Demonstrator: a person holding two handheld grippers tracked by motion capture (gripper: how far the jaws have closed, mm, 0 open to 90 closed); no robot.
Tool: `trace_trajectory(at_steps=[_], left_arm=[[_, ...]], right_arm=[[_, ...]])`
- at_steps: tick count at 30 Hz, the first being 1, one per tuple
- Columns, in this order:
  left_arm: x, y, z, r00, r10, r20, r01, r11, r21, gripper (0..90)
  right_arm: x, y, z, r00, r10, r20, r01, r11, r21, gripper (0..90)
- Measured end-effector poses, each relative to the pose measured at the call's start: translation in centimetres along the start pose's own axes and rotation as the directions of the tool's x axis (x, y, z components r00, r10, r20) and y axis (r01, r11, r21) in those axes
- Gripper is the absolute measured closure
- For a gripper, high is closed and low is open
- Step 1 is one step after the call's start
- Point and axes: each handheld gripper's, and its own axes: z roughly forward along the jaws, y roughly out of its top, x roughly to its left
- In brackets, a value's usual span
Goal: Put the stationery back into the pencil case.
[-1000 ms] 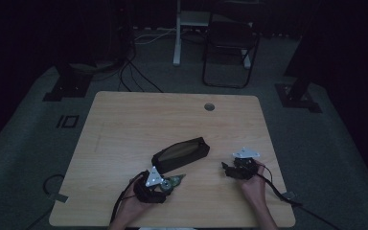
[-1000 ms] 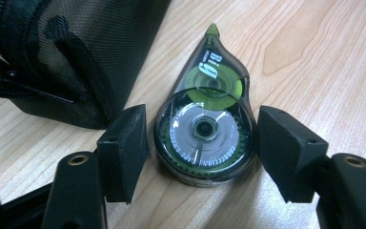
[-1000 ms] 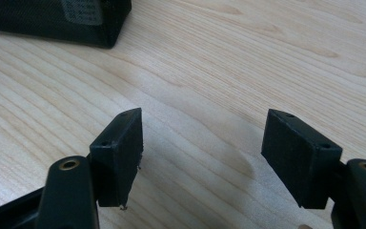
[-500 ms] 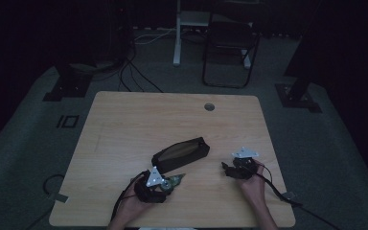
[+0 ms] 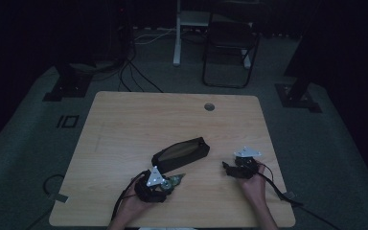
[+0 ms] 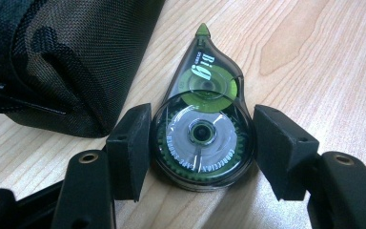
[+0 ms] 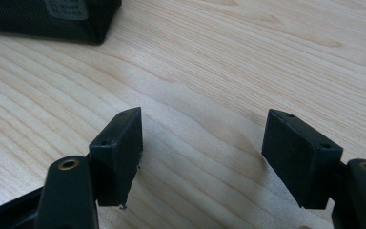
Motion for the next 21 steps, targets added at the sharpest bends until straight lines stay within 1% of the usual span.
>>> trace_trajectory(at_steps=[16,21], left_arm=[[0.05,0.00,-0.14,1.0000,0.000,0.002,0.000,1.0000,-0.002,41.4],[-0.03,0.14,-0.41,0.9999,0.005,0.010,-0.005,0.9999,-0.011,41.4]], right_arm=[[-0.21,-0.10,-0.01,1.0000,0.005,-0.006,-0.005,1.000,-0.004,29.9],[-0.23,-0.11,-0.01,1.0000,0.007,-0.007,-0.007,1.000,-0.004,29.9]])
